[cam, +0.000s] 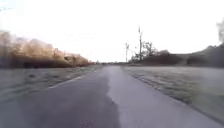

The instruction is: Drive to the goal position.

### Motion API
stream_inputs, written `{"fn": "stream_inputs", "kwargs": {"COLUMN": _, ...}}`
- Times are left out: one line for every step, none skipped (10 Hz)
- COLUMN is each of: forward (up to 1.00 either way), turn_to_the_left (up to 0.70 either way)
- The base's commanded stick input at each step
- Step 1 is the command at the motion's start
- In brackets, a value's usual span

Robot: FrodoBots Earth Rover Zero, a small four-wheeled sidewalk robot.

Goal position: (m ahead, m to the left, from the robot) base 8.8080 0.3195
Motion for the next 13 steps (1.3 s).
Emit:
{"fn": "stream_inputs", "kwargs": {"forward": 1.0, "turn_to_the_left": 0.1}}
{"fn": "stream_inputs", "kwargs": {"forward": 1.0, "turn_to_the_left": 0.12}}
{"fn": "stream_inputs", "kwargs": {"forward": 1.0, "turn_to_the_left": 0.14}}
{"fn": "stream_inputs", "kwargs": {"forward": 1.0, "turn_to_the_left": 0.15}}
{"fn": "stream_inputs", "kwargs": {"forward": 1.0, "turn_to_the_left": 0.17}}
{"fn": "stream_inputs", "kwargs": {"forward": 1.0, "turn_to_the_left": 0.19}}
{"fn": "stream_inputs", "kwargs": {"forward": 1.0, "turn_to_the_left": 0.21}}
{"fn": "stream_inputs", "kwargs": {"forward": 1.0, "turn_to_the_left": 0.23}}
{"fn": "stream_inputs", "kwargs": {"forward": 1.0, "turn_to_the_left": 0.26}}
{"fn": "stream_inputs", "kwargs": {"forward": 1.0, "turn_to_the_left": 0.36}}
{"fn": "stream_inputs", "kwargs": {"forward": 1.0, "turn_to_the_left": 0.4}}
{"fn": "stream_inputs", "kwargs": {"forward": 1.0, "turn_to_the_left": 0.4}}
{"fn": "stream_inputs", "kwargs": {"forward": 1.0, "turn_to_the_left": 0.25}}
